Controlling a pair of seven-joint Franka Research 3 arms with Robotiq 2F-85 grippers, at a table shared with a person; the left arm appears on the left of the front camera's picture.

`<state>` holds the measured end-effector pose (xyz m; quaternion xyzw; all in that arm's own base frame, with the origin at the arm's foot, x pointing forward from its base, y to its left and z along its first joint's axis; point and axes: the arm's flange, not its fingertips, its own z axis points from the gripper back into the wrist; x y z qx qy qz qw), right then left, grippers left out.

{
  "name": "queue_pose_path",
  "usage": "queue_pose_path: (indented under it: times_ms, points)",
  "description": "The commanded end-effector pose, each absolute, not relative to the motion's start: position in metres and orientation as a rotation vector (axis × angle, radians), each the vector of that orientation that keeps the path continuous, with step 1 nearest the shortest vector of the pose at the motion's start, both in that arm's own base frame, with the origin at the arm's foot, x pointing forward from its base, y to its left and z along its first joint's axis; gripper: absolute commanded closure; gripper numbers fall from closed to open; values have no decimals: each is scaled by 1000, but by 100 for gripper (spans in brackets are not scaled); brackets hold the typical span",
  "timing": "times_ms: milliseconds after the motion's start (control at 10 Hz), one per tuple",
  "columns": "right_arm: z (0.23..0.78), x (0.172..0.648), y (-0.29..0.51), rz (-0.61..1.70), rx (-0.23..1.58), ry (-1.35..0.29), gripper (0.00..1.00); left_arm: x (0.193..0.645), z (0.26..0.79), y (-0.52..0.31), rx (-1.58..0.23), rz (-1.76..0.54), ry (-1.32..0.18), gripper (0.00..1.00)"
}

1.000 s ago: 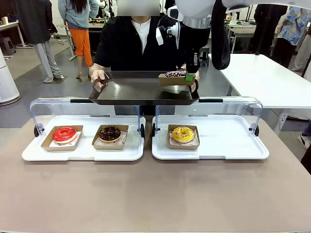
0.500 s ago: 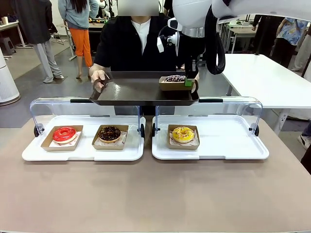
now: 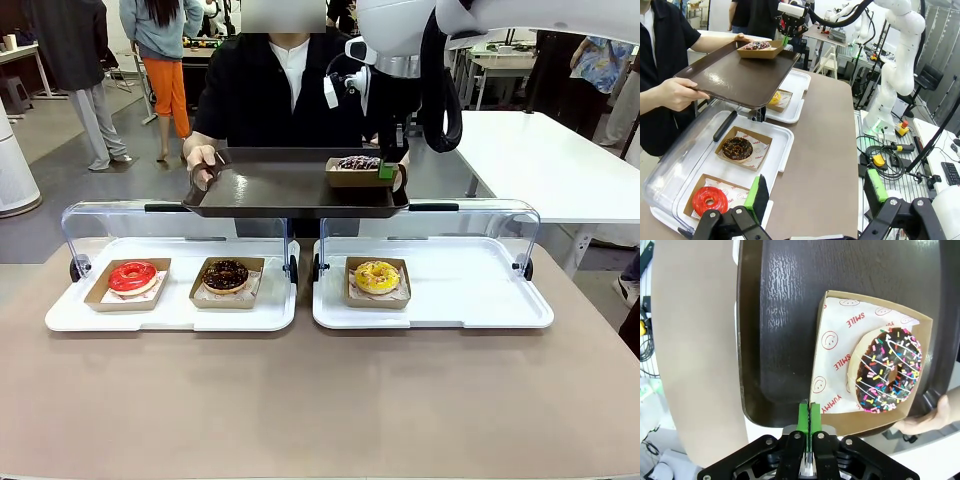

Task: Provide the desired donut to the person.
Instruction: Place the picked Paper togo box onto the Handle tray extended by the person.

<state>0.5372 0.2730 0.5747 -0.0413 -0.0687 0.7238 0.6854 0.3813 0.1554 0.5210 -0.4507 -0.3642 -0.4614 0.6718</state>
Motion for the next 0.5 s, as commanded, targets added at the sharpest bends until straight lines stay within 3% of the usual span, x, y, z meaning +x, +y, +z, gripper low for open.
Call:
queue_pose_path:
  times_ms: [0,300,400]
  points:
    - [573,539,271,1659,-51,-172,99,380,523,156,-1021,-1034,-823,0]
    - [567,543,267,1650,-50,-152,99,380,523,156,-1021,-1034,-823,0]
    - [567,544,266,1652,-46,-149,67,380,523,156,-1021,-1034,-823,0]
